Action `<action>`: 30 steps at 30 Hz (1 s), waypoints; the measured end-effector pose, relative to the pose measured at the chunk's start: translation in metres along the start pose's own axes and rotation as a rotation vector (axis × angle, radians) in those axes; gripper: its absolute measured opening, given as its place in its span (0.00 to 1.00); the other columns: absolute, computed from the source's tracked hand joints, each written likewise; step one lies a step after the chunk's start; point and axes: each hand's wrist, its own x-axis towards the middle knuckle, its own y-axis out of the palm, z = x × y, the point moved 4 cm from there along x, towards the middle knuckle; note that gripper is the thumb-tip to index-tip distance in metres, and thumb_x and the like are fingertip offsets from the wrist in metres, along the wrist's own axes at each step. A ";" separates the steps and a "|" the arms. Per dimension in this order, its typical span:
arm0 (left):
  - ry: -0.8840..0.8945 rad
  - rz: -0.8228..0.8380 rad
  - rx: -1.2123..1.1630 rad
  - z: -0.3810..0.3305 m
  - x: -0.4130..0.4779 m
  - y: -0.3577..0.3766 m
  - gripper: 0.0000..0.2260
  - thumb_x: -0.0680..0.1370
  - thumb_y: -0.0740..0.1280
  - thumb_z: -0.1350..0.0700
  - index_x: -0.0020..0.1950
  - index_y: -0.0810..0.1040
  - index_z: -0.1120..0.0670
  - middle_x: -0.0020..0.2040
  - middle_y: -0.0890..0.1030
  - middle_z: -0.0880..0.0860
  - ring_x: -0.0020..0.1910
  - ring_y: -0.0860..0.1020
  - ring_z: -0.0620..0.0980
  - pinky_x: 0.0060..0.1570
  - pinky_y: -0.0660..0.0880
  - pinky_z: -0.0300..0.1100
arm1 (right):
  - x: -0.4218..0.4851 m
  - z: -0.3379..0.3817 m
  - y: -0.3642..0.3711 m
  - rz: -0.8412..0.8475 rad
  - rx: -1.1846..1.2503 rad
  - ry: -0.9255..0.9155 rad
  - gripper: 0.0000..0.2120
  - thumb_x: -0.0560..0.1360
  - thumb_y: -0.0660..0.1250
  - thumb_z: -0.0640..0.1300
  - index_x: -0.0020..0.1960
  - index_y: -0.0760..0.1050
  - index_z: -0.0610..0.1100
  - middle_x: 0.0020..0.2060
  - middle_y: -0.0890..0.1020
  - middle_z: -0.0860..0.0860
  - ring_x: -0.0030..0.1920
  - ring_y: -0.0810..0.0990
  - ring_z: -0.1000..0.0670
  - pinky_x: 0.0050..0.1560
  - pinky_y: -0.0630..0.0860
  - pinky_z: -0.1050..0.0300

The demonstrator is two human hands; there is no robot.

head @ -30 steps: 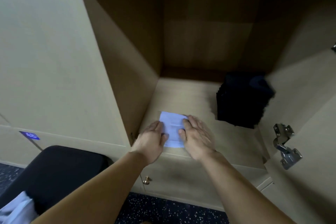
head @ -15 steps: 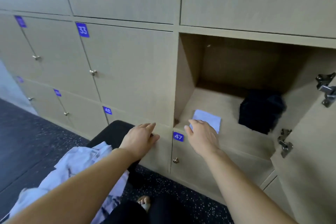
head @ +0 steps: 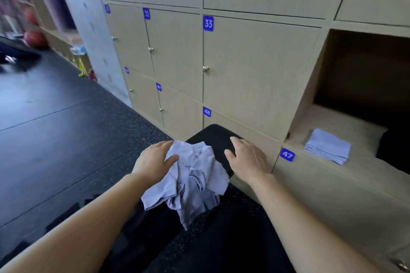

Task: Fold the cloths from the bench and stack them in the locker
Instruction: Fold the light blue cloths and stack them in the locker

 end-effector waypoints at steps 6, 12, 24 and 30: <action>-0.091 0.042 -0.010 0.052 -0.013 0.029 0.23 0.81 0.61 0.45 0.74 0.68 0.53 0.73 0.71 0.49 0.70 0.70 0.51 0.67 0.67 0.45 | 0.011 0.018 0.046 0.100 -0.016 -0.029 0.16 0.81 0.55 0.50 0.63 0.72 0.45 0.63 0.76 0.48 0.63 0.73 0.45 0.56 0.69 0.53; -0.110 0.093 0.011 0.069 0.008 0.065 0.22 0.82 0.59 0.45 0.74 0.68 0.52 0.73 0.70 0.48 0.72 0.68 0.49 0.75 0.57 0.48 | 0.024 0.004 0.084 0.162 -0.032 0.008 0.13 0.81 0.56 0.51 0.58 0.73 0.44 0.58 0.77 0.48 0.58 0.75 0.45 0.49 0.68 0.54; -0.284 0.084 -0.053 0.130 0.000 0.081 0.13 0.80 0.63 0.55 0.62 0.78 0.58 0.63 0.78 0.53 0.62 0.75 0.56 0.59 0.71 0.47 | 0.056 0.076 0.153 0.217 0.050 -0.271 0.14 0.80 0.58 0.48 0.60 0.76 0.45 0.58 0.78 0.49 0.61 0.73 0.46 0.55 0.70 0.52; -0.331 0.058 -0.094 0.150 -0.018 0.085 0.14 0.80 0.64 0.54 0.63 0.78 0.56 0.64 0.78 0.52 0.63 0.74 0.55 0.61 0.70 0.46 | 0.058 0.113 0.178 0.257 0.054 -0.317 0.10 0.79 0.58 0.48 0.51 0.76 0.44 0.52 0.77 0.48 0.57 0.74 0.45 0.45 0.67 0.54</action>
